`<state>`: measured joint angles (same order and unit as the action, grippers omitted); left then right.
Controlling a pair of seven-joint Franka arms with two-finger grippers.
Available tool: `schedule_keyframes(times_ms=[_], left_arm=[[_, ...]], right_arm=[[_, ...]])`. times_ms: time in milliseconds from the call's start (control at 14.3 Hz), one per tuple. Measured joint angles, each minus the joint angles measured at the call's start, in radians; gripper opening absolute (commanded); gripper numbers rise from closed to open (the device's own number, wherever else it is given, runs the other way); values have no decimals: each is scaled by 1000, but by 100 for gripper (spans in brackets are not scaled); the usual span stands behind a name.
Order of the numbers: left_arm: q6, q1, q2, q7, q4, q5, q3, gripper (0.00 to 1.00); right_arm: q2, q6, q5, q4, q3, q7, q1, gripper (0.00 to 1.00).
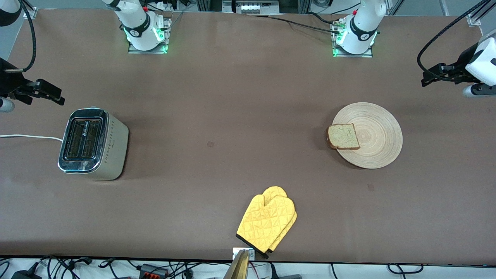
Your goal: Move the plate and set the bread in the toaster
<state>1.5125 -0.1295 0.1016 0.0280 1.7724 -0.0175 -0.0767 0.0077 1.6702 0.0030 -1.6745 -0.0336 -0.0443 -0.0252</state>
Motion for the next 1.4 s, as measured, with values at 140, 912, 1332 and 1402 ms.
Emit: schedule_keyframes(times_ms=[140,912,1332,1402], left_arm=[[0,0,0,0,0,0,0,100],[0,0,0,0,0,0,0,100],[2,-41,-32,0,4,48,2,100],[7,-75,-57,-5,3,79,2,100]], right_arm=[[0,1,0,0,0,0,0,100],[0,6,0,13,0,0,0,100],[0,5,0,13,0,0,0,100],[0,6,0,13,0,0,0,100]])
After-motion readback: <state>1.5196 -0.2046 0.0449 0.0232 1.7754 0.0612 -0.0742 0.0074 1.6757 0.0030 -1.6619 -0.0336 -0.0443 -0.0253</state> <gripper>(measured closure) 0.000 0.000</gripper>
